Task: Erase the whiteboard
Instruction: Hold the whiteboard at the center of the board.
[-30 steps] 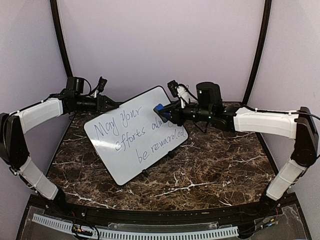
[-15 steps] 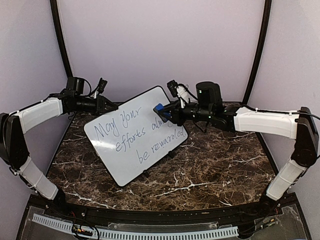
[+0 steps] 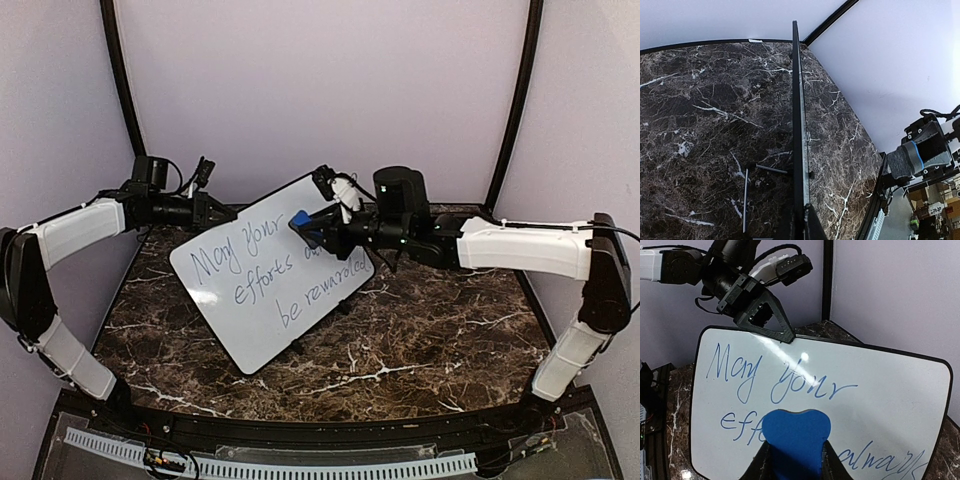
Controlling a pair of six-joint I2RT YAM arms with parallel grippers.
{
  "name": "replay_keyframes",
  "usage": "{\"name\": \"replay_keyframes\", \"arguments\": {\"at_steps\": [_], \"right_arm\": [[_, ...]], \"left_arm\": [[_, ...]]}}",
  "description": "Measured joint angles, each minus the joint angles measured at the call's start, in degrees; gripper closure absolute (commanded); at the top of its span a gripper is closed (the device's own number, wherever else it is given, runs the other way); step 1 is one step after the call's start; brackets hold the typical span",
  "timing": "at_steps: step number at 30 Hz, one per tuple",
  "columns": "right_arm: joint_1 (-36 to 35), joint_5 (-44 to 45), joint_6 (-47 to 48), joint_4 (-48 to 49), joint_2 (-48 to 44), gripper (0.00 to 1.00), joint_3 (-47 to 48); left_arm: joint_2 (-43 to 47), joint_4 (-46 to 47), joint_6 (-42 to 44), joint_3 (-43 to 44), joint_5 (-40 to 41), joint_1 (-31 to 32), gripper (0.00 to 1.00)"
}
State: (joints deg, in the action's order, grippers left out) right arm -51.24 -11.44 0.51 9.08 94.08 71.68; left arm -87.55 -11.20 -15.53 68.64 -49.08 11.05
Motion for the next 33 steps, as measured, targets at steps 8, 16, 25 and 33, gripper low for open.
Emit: {"name": "replay_keyframes", "arguments": {"at_steps": [8, 16, 25, 33], "right_arm": [[-9.49, 10.84, 4.79, -0.24, 9.79, 0.78, 10.8], [-17.49, 21.84, 7.26, -2.93, 19.69, 0.78, 21.77], [-20.39, 26.56, 8.41, -5.64, 26.01, 0.77, 30.88], [-20.39, 26.91, 8.41, -7.04, 30.56, 0.77, 37.13]], "left_arm": [[1.86, 3.78, -1.81, -3.23, 0.17, 0.04, 1.0], [2.54, 5.77, -3.78, -4.7, 0.02, 0.11, 1.0], [2.8, 6.82, -4.92, -5.31, 0.02, 0.11, 1.0], [2.95, 6.84, -5.25, -5.38, 0.15, 0.22, 1.0]]}}
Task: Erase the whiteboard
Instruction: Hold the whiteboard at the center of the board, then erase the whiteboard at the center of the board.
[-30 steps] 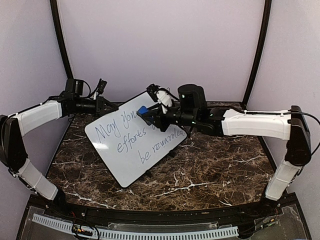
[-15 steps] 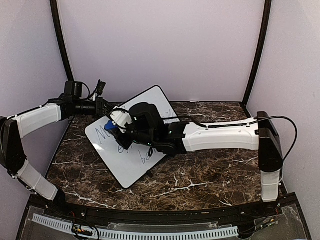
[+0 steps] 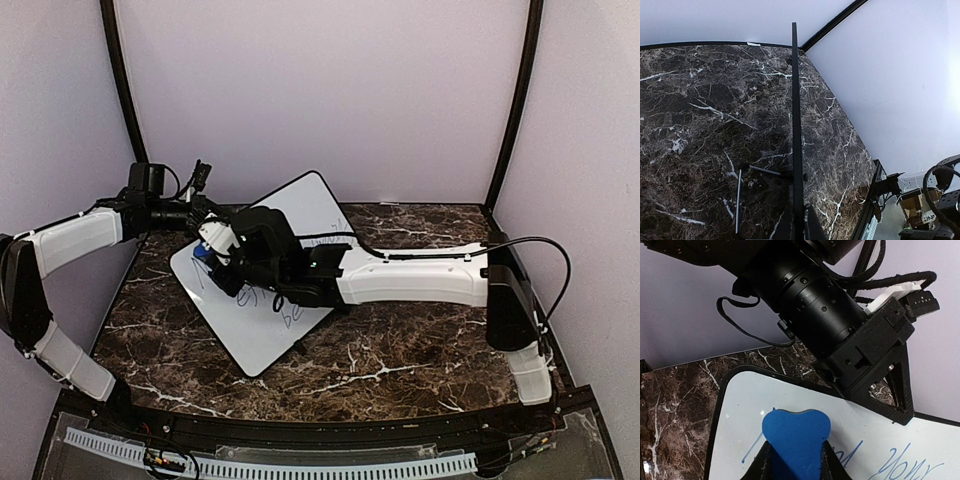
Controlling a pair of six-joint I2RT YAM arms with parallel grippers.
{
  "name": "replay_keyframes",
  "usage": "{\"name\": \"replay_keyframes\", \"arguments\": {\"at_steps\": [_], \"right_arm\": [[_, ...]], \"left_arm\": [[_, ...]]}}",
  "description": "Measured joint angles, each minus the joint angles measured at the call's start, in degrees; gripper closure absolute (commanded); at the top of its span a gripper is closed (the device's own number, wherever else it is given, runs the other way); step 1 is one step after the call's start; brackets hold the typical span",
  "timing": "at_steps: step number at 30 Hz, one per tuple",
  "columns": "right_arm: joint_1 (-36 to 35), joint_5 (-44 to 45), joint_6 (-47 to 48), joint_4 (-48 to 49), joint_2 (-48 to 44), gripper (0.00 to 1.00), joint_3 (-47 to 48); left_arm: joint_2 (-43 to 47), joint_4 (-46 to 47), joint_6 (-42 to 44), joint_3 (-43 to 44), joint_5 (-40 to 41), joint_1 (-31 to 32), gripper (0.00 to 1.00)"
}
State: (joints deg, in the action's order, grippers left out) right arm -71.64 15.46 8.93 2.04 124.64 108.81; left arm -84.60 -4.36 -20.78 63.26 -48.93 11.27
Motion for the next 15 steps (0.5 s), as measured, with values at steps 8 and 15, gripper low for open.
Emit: {"name": "replay_keyframes", "arguments": {"at_steps": [8, 15], "right_arm": [[0.0, -0.42, -0.59, -2.6, 2.4, 0.77, 2.8], [0.0, -0.39, -0.85, -2.08, 0.92, 0.77, -0.92]], "left_arm": [[0.42, 0.85, -0.66, -0.81, 0.5, 0.0, 1.0], [0.63, 4.17, -3.41, -2.69, 1.14, 0.13, 1.0]]}}
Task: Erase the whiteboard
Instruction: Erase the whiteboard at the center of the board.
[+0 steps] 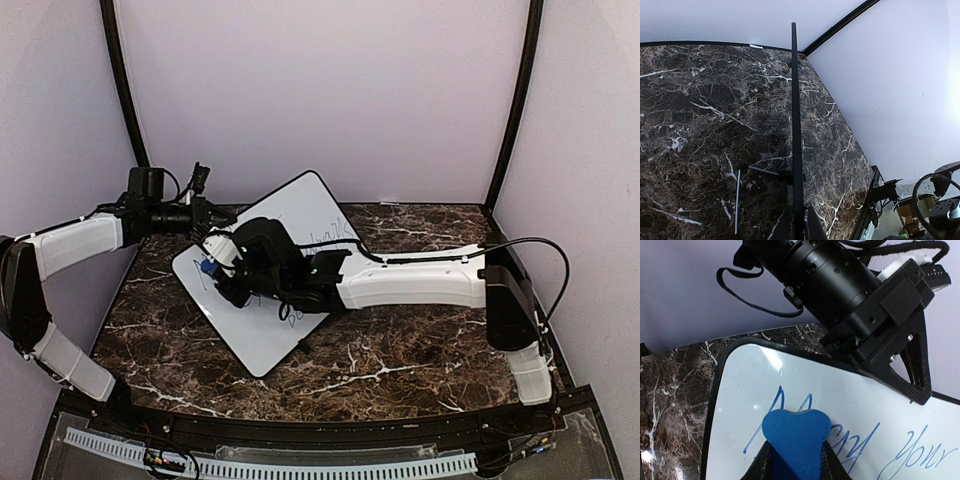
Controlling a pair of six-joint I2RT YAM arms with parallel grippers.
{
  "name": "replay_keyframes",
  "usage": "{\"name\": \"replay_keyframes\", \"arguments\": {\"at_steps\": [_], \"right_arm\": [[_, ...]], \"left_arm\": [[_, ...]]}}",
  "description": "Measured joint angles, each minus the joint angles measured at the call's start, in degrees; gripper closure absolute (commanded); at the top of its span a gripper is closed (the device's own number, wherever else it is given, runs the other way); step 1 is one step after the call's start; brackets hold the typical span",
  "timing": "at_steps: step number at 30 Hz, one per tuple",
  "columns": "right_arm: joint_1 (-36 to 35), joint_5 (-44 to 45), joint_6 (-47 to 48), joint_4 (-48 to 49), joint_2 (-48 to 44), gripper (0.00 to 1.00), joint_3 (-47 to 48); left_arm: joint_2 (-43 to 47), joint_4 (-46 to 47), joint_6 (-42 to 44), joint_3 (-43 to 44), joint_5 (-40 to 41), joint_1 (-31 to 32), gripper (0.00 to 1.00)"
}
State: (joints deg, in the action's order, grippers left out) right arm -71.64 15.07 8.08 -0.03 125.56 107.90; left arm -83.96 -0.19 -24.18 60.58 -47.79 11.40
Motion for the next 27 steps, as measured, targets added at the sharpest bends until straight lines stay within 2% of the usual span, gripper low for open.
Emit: {"name": "replay_keyframes", "arguments": {"at_steps": [11, 18, 27], "right_arm": [[0.0, -1.22, -1.77, -0.52, -7.5, 0.77, -7.23], [0.0, -2.21, -2.62, -0.74, -7.67, 0.77, -6.51], [0.0, -3.74, -3.1, -1.79, -4.17, 0.77, -0.66]], "left_arm": [[0.09, 3.28, -2.08, -0.94, 2.08, 2.75, 1.0], [0.59, 4.83, -2.93, -1.88, 2.93, 3.45, 1.0], [1.38, 5.79, -3.23, -2.75, 3.06, 3.58, 1.0]]}}
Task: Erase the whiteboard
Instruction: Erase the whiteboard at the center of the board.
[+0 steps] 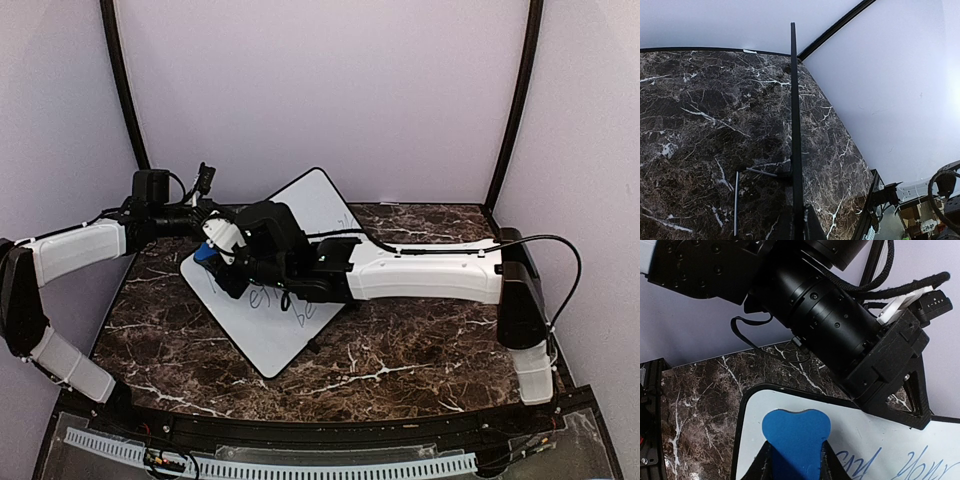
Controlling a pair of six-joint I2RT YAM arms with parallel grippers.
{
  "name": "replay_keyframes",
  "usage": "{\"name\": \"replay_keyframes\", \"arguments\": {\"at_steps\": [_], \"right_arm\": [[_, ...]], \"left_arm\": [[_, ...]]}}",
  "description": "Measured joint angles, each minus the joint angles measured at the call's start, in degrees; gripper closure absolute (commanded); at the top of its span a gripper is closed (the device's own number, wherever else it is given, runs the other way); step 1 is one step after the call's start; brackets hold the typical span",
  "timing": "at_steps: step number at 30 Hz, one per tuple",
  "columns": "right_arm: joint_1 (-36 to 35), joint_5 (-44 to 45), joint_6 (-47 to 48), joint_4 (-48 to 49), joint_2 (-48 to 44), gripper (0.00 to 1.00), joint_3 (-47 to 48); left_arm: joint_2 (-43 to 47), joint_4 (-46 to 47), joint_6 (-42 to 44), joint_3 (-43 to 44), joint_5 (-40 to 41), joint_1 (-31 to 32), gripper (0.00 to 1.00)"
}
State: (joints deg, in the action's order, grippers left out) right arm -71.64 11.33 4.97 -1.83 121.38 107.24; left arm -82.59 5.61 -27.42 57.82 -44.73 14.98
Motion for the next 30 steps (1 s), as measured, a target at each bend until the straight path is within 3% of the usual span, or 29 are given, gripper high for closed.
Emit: {"name": "replay_keyframes", "arguments": {"at_steps": [13, 30], "right_arm": [[0.0, -0.5, -1.18, -2.14, 2.69, 0.77, 0.39], [-1.25, 3.17, -2.05, 0.09, -2.45, 0.78, -12.96]], "left_arm": [[0.68, 0.11, 0.02, -0.22, 0.46, 0.39, 1.0], [0.76, 0.11, 0.2, -0.46, 1.16, 0.33, 1.0]]}}
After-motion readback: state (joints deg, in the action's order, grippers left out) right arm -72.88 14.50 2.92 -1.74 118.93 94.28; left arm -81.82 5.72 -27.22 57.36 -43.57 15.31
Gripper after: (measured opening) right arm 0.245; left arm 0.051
